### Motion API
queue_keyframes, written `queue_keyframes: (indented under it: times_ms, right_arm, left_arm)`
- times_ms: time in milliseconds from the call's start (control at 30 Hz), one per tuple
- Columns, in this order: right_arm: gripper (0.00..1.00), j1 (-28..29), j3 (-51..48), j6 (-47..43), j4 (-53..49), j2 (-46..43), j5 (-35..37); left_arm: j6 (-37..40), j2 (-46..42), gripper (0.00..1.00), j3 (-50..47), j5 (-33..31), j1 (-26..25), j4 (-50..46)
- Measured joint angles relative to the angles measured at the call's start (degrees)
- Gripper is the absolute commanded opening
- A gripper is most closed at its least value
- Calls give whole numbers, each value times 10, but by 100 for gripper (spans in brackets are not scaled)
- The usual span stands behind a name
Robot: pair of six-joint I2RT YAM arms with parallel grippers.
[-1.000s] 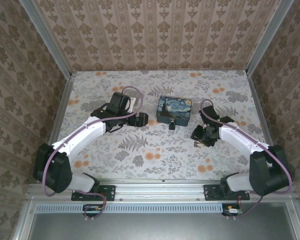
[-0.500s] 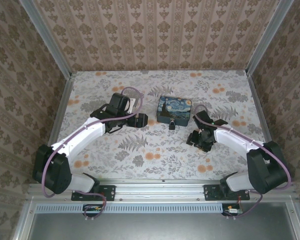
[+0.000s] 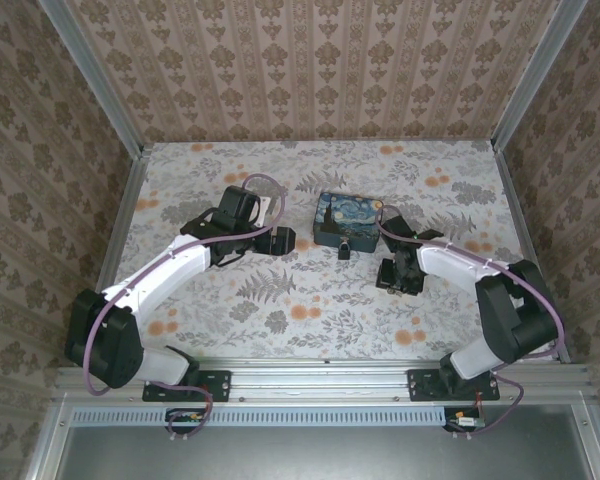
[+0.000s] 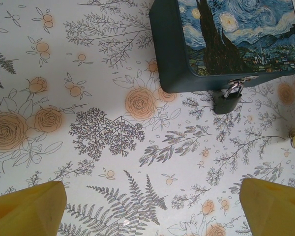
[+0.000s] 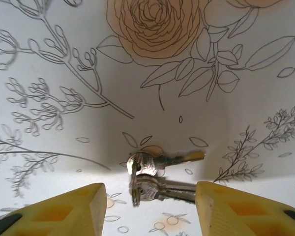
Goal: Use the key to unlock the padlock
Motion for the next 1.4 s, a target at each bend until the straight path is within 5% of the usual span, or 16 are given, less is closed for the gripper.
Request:
queue_keyframes:
  times_ms: [533,1033,1400]
  right_arm:
    - [9,20,39,-29,-24,51,27]
    - [0,-21,49,22,1,17,-54]
    - [0,-43,33,46,28,-6,-104]
  left_arm:
    - [0,-31,93,-7,-9,0,-7]
    - [-6,-35,92,-12,5,-3,-16]
    - [-35,-37,92,-33,20,-56,2]
